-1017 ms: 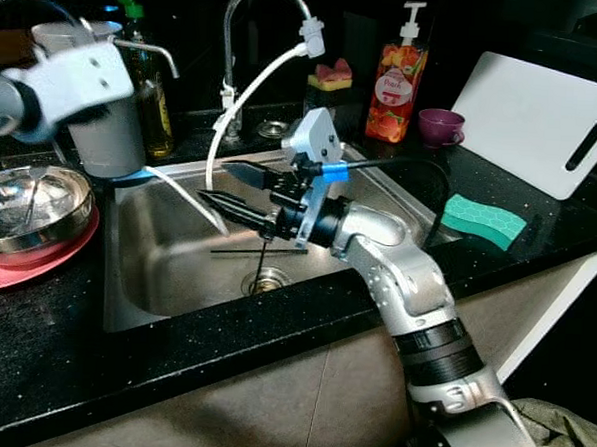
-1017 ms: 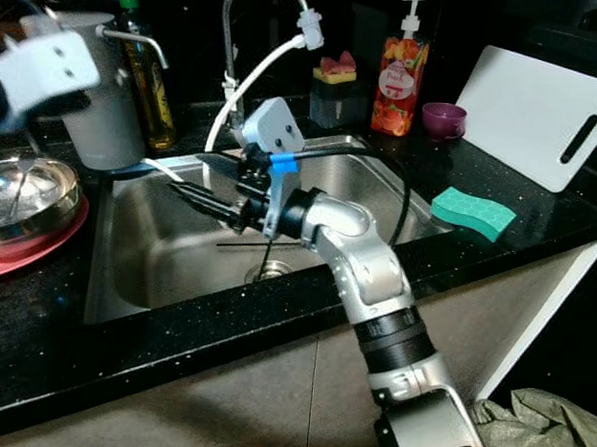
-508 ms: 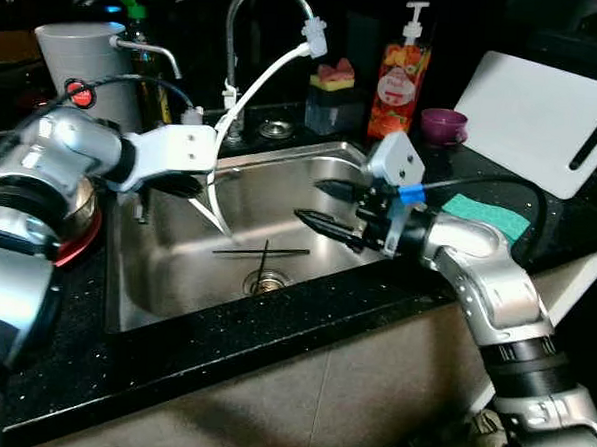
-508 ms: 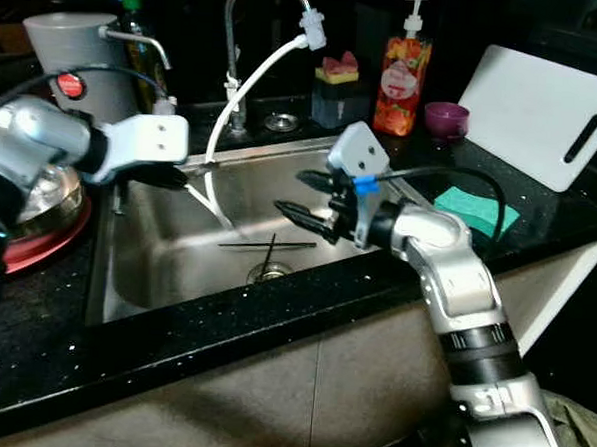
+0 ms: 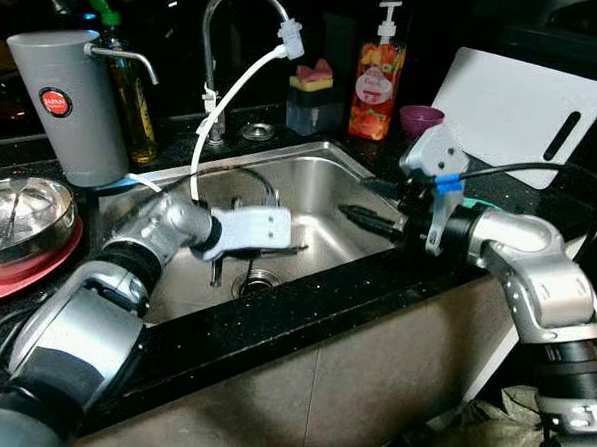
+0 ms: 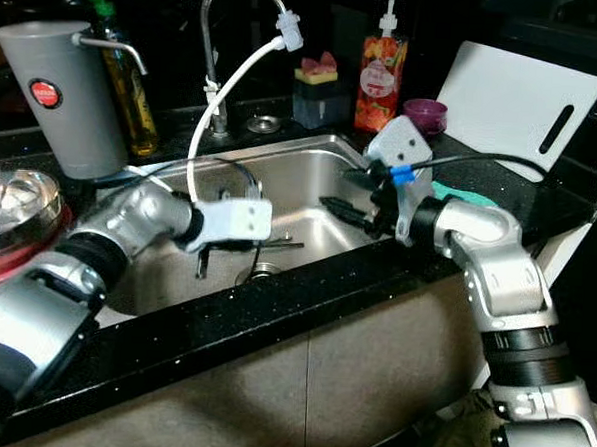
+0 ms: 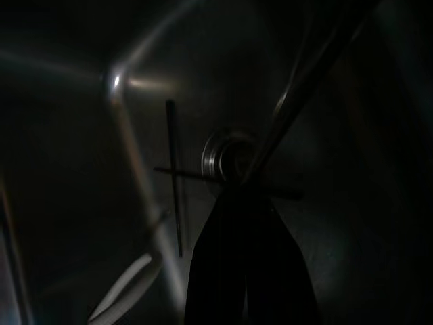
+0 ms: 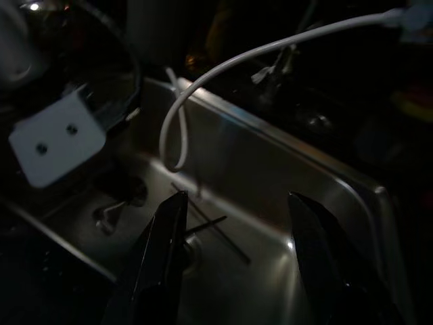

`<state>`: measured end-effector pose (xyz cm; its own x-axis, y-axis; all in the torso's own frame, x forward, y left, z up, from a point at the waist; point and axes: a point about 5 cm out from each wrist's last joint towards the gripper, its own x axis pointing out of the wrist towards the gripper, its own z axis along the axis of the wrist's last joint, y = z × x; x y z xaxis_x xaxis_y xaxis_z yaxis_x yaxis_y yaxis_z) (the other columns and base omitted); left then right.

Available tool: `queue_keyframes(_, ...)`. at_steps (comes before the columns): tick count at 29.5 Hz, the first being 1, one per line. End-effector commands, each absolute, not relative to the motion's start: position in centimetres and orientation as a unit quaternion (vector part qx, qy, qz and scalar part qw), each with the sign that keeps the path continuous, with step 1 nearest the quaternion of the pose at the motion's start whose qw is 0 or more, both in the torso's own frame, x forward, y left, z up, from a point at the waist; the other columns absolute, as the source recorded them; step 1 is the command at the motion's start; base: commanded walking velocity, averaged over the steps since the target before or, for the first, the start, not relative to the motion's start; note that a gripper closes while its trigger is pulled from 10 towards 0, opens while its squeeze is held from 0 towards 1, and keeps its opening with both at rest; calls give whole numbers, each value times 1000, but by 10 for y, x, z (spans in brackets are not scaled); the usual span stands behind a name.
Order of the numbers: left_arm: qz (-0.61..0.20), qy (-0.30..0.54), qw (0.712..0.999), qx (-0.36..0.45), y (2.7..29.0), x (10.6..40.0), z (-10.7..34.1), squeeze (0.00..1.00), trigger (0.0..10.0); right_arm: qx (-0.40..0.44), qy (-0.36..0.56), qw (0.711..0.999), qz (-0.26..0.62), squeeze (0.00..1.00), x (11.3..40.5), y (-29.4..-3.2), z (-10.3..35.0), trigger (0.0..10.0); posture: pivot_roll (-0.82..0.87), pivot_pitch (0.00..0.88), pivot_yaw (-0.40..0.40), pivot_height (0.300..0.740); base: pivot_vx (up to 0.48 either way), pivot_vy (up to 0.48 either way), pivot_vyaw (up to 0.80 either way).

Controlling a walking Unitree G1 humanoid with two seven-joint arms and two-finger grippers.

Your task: Kitchen organization

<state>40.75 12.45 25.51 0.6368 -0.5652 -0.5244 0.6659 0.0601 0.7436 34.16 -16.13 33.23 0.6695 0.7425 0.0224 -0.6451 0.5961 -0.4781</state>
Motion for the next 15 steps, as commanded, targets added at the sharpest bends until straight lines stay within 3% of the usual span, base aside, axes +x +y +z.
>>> queue_keyframes(1, -420, 59, 723, 545, 131, 407, 246, 937, 10000, -224, -128, 877, 404, 0, 337, -152, 342, 10000, -26, 134, 36, 740, 0, 0, 0)
queue_keyframes(2, -416, 60, 726, 544, 133, 407, 246, 1000, 10000, -224, -130, 875, 410, 0, 337, -150, 343, 10000, -26, 134, 36, 740, 0, 0, 0)
queue_keyframes(6, -409, 62, 729, 546, 140, 407, 246, 1000, 10000, -224, -133, 868, 423, 0, 335, -143, 346, 10000, -26, 134, 36, 740, 0, 0, 0)
queue_keyframes(12, -404, 47, 735, 542, 170, 403, 268, 1000, 10000, -232, -129, 839, 476, 0, 329, -122, 343, 10000, 1, 135, 19, 740, 0, 0, 0)
queue_keyframes(13, -402, 41, 734, 546, 175, 402, 275, 820, 10000, -233, -128, 834, 483, 0, 328, -119, 342, 10000, 1, 135, 19, 740, 0, 0, 0)
queue_keyframes(14, -399, 34, 734, 548, 179, 401, 284, 0, 10000, -235, -127, 830, 491, 0, 328, -117, 342, 10000, 9, 133, 16, 740, 0, 0, 0)
queue_keyframes(15, -399, 34, 734, 548, 179, 401, 284, 0, 10000, -235, -127, 830, 491, 0, 328, -117, 342, 10000, 9, 133, 16, 740, 0, 0, 0)
